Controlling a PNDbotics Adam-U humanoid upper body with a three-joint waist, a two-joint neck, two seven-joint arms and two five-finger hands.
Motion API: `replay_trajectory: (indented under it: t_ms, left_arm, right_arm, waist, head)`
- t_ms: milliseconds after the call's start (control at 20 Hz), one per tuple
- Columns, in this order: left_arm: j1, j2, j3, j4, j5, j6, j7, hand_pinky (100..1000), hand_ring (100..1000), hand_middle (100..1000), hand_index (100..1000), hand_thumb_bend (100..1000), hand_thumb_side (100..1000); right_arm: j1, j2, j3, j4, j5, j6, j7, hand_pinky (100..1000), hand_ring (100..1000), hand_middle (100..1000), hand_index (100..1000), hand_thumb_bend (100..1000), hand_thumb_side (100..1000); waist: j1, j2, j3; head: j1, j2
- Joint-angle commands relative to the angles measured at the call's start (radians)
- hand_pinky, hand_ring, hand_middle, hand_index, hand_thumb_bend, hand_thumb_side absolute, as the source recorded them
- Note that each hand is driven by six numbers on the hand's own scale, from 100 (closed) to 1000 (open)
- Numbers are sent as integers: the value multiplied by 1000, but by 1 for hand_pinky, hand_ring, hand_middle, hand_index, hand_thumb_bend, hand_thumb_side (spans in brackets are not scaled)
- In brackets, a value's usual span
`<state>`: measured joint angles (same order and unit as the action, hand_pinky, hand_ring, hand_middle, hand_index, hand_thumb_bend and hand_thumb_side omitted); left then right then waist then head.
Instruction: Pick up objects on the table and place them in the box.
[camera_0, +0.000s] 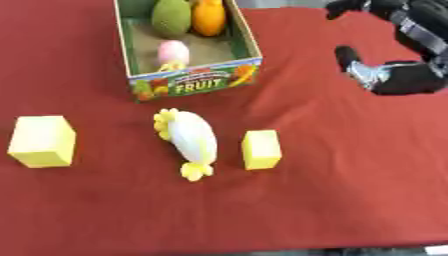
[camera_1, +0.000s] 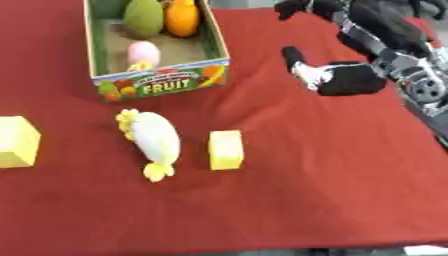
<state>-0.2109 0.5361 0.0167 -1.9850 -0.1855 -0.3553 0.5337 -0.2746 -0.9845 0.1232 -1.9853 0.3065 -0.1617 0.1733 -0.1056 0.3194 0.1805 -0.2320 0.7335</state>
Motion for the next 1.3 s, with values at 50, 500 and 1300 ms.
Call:
replay_trajectory:
  t_ms: [50,500,1300]
  left_arm:
    - [-8,24,0,-15,1,0,-6,784,824,786,889,122,797]
    - [-12,22,-7,-15,7,1,-16,784,825,787,889,119,801]
    - [-12,21,-13,-15,13,6,-27,784,827,788,890,116,803]
  right_arm:
    - [-16,-41,26,-15,4,15,65,884,879,770,921,100,670]
    - [-59,-25,121,-15,-34,112,217,948,921,748,941,100,402]
    - [-86,8,181,-15,7,116,337,990,959,794,980,100,520]
  waist:
    - [7,-29,1]
    - [4,-30,8]
    - [-3,-33,12]
  head:
    - [-5,-6]
    - [-12,-3]
    - [-8,1]
